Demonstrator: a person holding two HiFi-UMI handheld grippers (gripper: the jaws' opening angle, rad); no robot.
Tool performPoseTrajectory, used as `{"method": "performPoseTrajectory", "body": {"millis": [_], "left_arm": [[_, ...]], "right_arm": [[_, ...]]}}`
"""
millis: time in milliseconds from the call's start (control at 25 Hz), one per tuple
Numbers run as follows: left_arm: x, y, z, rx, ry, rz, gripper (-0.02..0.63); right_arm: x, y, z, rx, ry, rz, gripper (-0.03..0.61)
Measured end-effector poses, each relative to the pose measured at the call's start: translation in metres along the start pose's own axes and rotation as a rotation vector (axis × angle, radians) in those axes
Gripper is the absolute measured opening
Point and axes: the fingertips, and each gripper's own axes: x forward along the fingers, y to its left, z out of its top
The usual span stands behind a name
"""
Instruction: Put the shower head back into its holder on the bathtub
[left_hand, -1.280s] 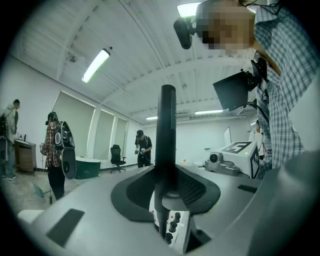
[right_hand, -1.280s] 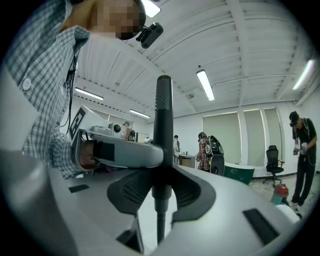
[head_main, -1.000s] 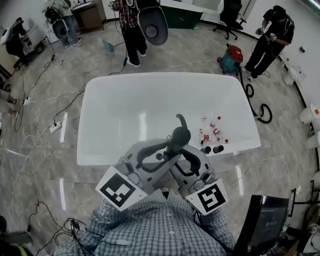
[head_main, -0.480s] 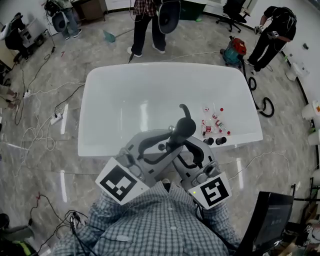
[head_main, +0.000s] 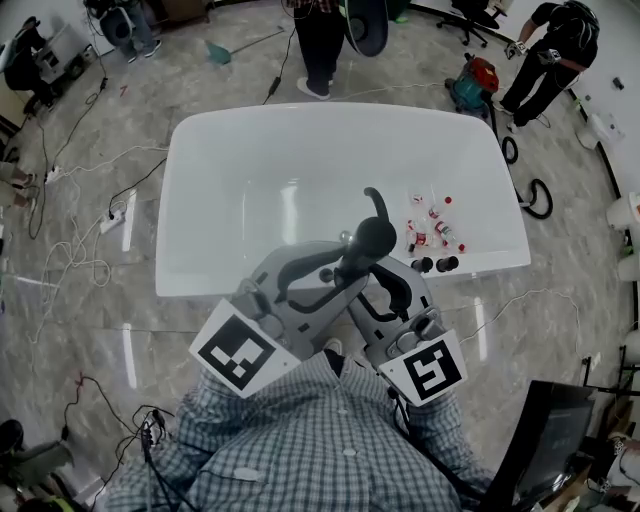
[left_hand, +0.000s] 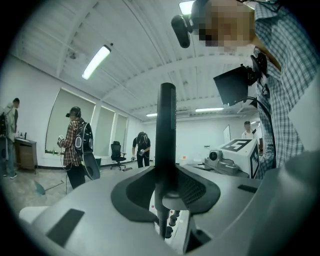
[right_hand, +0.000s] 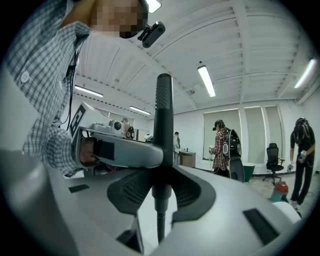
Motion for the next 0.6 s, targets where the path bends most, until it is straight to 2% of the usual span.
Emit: {"method": "performPoseTrajectory", "body": {"millis": [600], "left_arm": [[0.009,-0.001,-0.029,0.010,0.042,-0.022,0.126]], "right_arm": [[-0.002,-0.004,-0.030,0.037,0.028,-0.016,0.121]]}}
